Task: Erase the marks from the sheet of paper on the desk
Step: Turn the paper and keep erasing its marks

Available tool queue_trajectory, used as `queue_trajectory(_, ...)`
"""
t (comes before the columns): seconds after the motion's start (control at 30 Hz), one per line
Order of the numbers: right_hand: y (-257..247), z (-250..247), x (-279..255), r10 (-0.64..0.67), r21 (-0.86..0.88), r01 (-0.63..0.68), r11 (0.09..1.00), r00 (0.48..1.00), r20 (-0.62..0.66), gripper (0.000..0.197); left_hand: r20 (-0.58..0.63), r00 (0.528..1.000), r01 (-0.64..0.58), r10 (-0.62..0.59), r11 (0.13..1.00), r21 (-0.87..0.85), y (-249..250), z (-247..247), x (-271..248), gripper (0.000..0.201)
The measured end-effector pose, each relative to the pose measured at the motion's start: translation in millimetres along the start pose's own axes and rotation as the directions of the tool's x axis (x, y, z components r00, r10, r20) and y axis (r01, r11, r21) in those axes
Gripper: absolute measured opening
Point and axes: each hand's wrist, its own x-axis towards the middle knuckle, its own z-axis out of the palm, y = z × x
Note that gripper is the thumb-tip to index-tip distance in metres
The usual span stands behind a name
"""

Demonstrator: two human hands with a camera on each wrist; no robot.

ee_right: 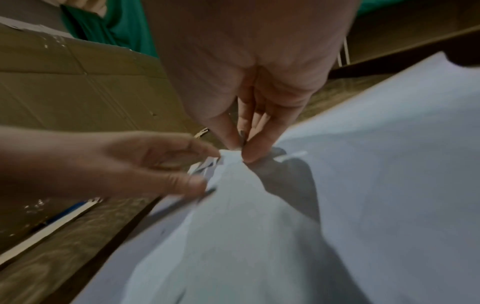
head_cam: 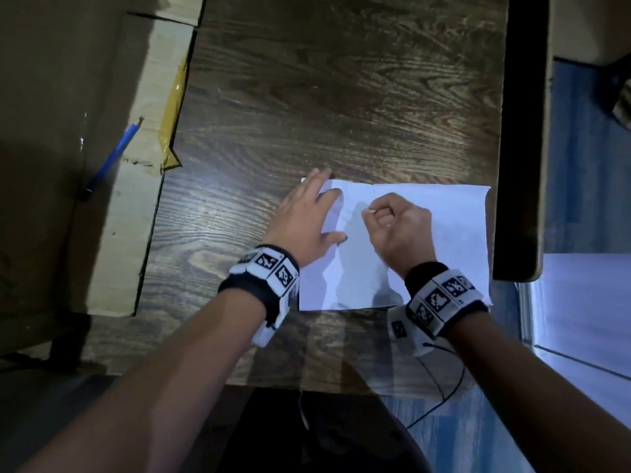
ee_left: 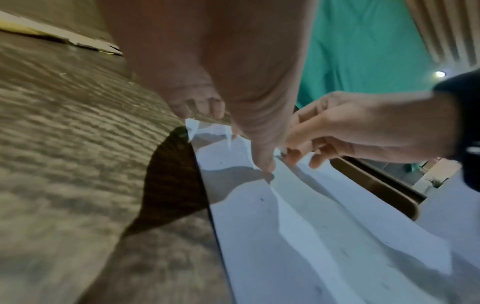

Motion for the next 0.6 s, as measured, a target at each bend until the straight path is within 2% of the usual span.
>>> queue_trajectory(0.07,4,7,-8,0.06,0.001,-0.06,0.998,0.997,0.049,0.01,-0.024,1.0,-0.021,0.02,0.999,-0.025,-2,-3,14,0.062)
queue_trajectory(0.13,8,11,-11,0.128,-0.001,-0.128,0.992,0.989,0.068,0.011,-0.038,0.999,0.018,-0.017,1.0,0.019,0,-6,26,0.066)
queue_trajectory(0.23,12,11,-6,0.19,0.055,-0.192,0.98,0.981,0.041,0.012,-0.013,0.997,0.083,-0.082,0.986,0.142,3,-13,36,0.07)
queue_trajectory(0.33,11,4,2,0.204,0.126,-0.203,0.971,0.979,0.006,0.013,0.037,0.99,0.13,-0.137,0.98,0.15,0,-16,37,0.062)
queue_trajectory(0.43,6,-4,5,0.164,0.137,-0.168,0.976,0.986,0.039,0.01,0.088,0.965,0.248,-0.245,0.968,-0.025,-7,-15,27,0.043)
queue_trajectory(0.53,2,-4,4,0.141,0.148,-0.154,0.977,0.986,0.095,0.01,0.062,0.918,0.394,-0.392,0.881,-0.264,-12,-8,6,0.03)
queue_trajectory(0.6,3,2,1,0.165,0.184,-0.191,0.964,0.975,0.151,0.012,0.027,0.89,0.433,-0.454,0.829,-0.355,-10,-6,-9,0.026)
